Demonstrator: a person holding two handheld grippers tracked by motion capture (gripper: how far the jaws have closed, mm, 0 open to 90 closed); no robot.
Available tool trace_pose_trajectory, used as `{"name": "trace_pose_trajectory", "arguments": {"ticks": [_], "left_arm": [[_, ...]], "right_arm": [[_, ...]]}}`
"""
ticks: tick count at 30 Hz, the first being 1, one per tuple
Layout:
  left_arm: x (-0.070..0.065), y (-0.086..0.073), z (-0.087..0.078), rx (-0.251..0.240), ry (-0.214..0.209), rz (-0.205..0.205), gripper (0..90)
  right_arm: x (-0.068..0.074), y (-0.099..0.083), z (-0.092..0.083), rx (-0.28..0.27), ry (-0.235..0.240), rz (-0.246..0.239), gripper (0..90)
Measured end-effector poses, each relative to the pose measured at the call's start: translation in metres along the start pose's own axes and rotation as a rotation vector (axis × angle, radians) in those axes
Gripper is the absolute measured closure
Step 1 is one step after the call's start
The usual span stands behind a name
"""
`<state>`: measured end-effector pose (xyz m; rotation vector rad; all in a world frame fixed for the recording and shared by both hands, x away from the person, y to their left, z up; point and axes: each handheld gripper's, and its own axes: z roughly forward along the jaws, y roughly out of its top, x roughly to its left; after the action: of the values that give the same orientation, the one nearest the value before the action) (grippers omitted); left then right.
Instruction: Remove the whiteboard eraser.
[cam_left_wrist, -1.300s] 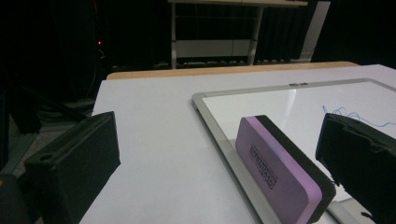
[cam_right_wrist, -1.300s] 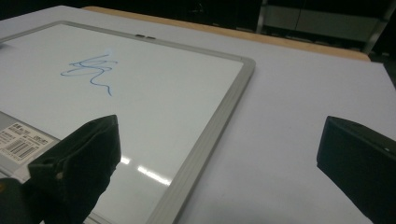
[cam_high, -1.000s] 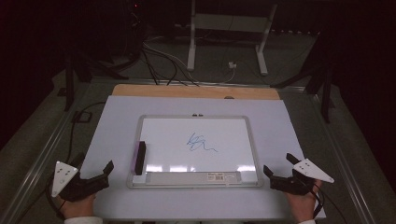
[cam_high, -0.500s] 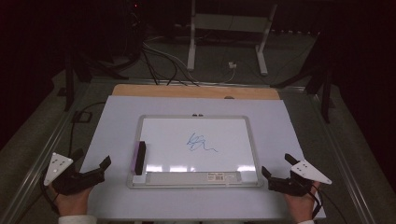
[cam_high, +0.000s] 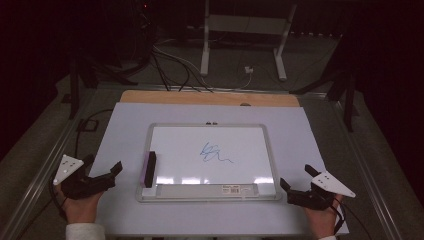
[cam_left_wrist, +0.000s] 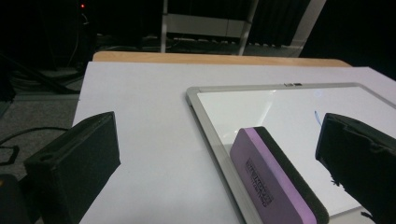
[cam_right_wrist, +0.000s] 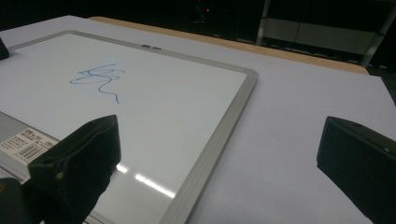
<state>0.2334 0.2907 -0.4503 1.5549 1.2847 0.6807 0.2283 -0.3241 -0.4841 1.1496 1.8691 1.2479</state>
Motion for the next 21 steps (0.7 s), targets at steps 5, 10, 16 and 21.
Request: {"name": "trace_pose_trajectory", "arguments": {"ticks": [5,10,16,21], "left_arm": [[-0.006,0.001,0.012,0.041,-0.026,0.018,0.5],[-0.012,0.000,0.021,0.067,-0.039,0.029,0.5],[-0.019,-0.002,0.034,0.102,-0.056,0.048,0.5],[-0.020,-0.006,0.042,0.134,-0.063,0.035,0.5]], "right_arm": [[0.000,0.000,-0.001,-0.001,-0.003,0.004,0.0],[0.000,0.001,-0.001,0.001,-0.004,0.007,0.0],[0.000,0.000,0.000,0.005,-0.005,0.007,0.0],[0.000,0.000,-0.001,0.006,-0.006,0.008,0.0]]}}
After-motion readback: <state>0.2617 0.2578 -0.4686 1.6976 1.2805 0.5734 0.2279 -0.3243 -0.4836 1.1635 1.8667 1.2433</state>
